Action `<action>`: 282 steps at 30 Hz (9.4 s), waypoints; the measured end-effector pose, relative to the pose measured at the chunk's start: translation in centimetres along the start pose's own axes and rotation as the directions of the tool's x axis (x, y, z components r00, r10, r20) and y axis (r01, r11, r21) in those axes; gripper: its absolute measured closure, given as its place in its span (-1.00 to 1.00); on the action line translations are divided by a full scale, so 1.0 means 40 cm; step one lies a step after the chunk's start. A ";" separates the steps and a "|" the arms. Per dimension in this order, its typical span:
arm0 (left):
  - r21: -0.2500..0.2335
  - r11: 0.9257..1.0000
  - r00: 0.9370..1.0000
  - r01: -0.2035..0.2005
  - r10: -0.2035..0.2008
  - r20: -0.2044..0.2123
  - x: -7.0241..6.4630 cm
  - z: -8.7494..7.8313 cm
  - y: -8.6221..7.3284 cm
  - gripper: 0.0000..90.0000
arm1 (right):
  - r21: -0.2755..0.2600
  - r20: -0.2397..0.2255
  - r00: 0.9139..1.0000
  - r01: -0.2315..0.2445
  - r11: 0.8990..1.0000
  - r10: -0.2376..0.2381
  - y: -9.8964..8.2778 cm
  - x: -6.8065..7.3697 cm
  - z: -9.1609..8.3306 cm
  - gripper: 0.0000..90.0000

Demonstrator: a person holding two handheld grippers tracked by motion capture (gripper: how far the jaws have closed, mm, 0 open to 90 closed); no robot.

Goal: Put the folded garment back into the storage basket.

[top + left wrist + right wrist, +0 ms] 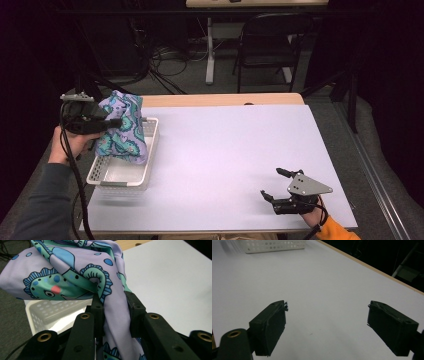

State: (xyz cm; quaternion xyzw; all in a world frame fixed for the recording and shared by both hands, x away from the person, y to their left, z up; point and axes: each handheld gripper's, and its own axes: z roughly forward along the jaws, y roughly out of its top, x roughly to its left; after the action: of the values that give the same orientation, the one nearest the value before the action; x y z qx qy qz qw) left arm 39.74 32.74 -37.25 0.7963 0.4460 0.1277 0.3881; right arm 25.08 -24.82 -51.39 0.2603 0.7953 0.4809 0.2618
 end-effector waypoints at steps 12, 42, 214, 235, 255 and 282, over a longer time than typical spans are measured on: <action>0.028 1.000 0.999 0.006 -0.005 -0.031 0.014 0.009 -0.018 0.60 | 0.001 -0.001 1.000 0.000 1.000 0.000 0.000 0.000 0.000 -0.68; 0.093 0.996 1.000 -0.003 0.003 0.003 0.026 0.071 -0.067 0.60 | -0.001 0.003 1.000 0.001 1.000 -0.001 0.000 -0.001 0.000 -0.68; 0.164 0.978 0.984 -0.126 0.144 -0.105 -0.176 0.193 -0.106 -0.84 | 0.007 0.001 1.000 -0.010 1.000 0.010 0.002 0.000 0.002 -0.68; 0.154 0.966 0.977 -0.205 0.212 -0.027 -0.277 0.233 -0.125 -1.00 | 0.006 0.001 1.000 -0.008 1.000 0.008 0.002 0.000 0.001 -0.68; 0.133 0.959 0.968 -0.252 0.250 0.028 -0.334 0.243 -0.155 -1.00 | 0.005 -0.002 1.000 -0.012 1.000 0.012 0.002 0.000 0.001 -0.68; 0.121 0.961 0.966 -0.250 0.239 0.099 -0.379 0.247 -0.226 -1.00 | 0.009 -0.003 1.000 -0.011 1.000 0.011 0.002 0.000 0.001 -0.68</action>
State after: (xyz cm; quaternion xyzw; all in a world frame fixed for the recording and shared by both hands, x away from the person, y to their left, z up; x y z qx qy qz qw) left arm 31.01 18.22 -48.28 0.8740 0.3351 0.1112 0.3340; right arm 25.13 -24.76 -51.36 0.2651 0.7965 0.4790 0.2566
